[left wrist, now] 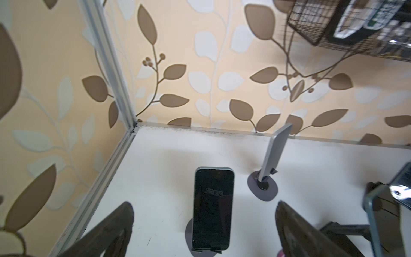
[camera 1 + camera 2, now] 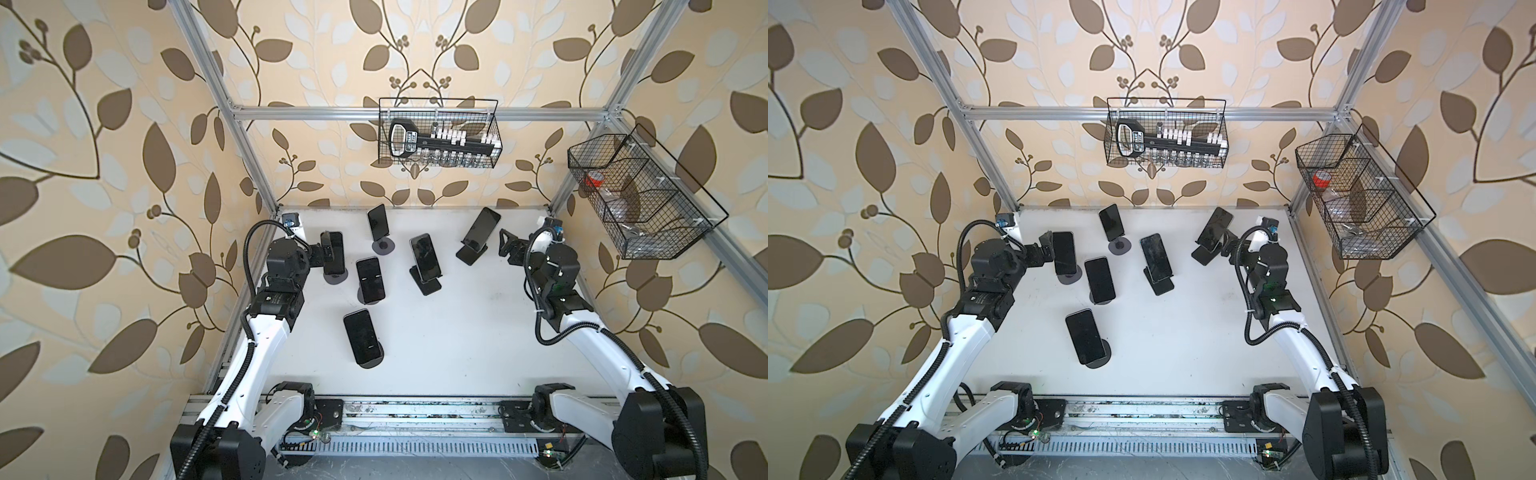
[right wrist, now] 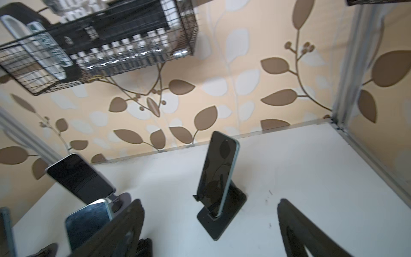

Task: Remove the phone from the phone stand

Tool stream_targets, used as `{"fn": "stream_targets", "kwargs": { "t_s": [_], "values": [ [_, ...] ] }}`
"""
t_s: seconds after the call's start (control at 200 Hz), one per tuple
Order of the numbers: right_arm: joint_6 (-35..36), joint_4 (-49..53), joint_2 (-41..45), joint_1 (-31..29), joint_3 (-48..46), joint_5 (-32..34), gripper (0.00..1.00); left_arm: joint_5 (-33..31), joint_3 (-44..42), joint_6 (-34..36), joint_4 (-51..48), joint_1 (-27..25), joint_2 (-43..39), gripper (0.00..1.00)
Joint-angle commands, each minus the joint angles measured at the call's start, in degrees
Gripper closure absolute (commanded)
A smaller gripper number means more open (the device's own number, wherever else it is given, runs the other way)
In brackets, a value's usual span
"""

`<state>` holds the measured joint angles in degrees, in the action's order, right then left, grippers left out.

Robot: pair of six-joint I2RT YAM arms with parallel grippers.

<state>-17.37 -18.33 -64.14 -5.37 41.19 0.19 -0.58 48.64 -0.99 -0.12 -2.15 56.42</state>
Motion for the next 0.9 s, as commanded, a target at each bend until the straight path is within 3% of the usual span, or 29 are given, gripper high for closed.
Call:
{"fn": "stream_targets", "kwargs": {
  "t_s": [0.0,0.205,0.435,0.895],
  "values": [
    [-0.41,6.57,0.85,-2.9,3.43,-4.28,0.06,14.34,1.24,3.78,-1.37,0.48,-0.25,0.01],
    [-0.56,10.26,-0.1,-9.12,6.56,-6.37,0.08,27.82,-3.03,6.24,4.6,-0.5,-1.84,0.01],
    [0.35,13.35,-1.49,-15.35,9.41,-5.57,0.1,32.35,-4.38,8.52,6.01,-2.15,-1.83,0.01],
    [4.31,24.04,-3.94,-16.86,20.03,-4.25,0.11,39.52,-6.58,14.11,8.24,-6.6,-1.05,0.01]
  ]
}}
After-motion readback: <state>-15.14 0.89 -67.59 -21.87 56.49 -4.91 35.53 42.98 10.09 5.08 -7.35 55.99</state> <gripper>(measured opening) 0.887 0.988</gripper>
